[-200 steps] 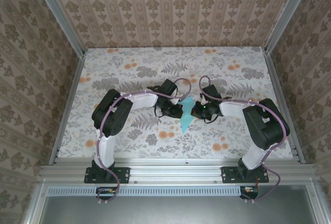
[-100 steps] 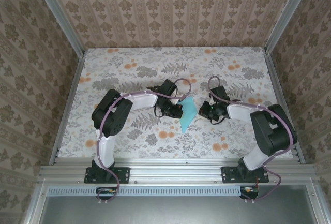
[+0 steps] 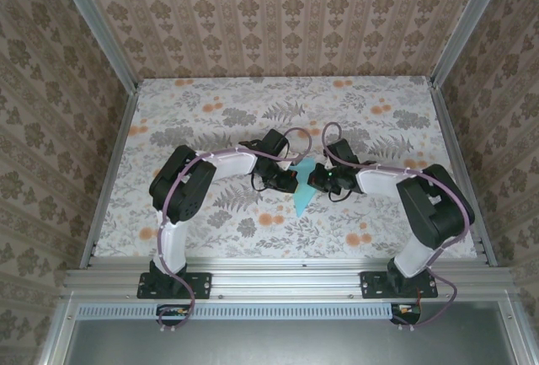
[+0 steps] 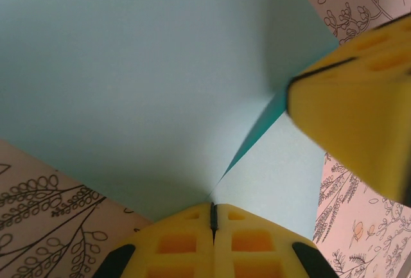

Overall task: Fold a paper plane with a square sheet of paper (pick it up from the middle)
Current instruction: Fourth fold the wing at the center of the table.

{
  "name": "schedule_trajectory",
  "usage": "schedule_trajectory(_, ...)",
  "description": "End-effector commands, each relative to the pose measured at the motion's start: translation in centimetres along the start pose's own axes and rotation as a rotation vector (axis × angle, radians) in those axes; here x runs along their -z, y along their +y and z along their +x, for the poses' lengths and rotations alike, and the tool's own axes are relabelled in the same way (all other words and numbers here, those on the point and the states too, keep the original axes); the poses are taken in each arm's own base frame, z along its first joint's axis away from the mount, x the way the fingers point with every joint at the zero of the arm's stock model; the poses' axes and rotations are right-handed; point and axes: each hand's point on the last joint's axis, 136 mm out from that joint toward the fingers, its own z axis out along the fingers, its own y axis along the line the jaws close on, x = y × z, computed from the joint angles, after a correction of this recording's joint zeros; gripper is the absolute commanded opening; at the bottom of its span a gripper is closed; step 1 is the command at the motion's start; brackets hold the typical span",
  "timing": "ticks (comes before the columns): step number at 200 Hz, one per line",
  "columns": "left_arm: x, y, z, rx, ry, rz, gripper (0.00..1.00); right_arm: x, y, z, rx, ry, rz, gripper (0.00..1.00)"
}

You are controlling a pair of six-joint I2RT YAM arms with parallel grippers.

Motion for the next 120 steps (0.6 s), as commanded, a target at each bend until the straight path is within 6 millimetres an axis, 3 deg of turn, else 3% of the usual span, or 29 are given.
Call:
schedule_trajectory(1, -3.2, 9.8, 9.5, 0.118, 0.281, -0.333, 0.04, -0.7, -1.0, -0.5, -0.009, -0.008, 0.037, 0.01)
schedule_trajectory(70, -3.1, 10.1, 10.0, 0.118, 0.291, -0.338, 0.04, 0.3, -6.5, 0.3, -0.06, -0.01, 0.134, 0.01)
schedule_trajectory(95, -3.0, 10.0, 9.9, 0.118, 0.288, -0.337, 0.04, 1.3, -7.3, 0.1, -0.078, -0.03, 0.129, 0.01)
schedule_trajectory(120, -3.1, 9.8, 9.6, 0.118, 0.284, -0.329, 0.04, 1.8, -6.6, -0.2, -0.07, -0.036, 0.092, 0.02)
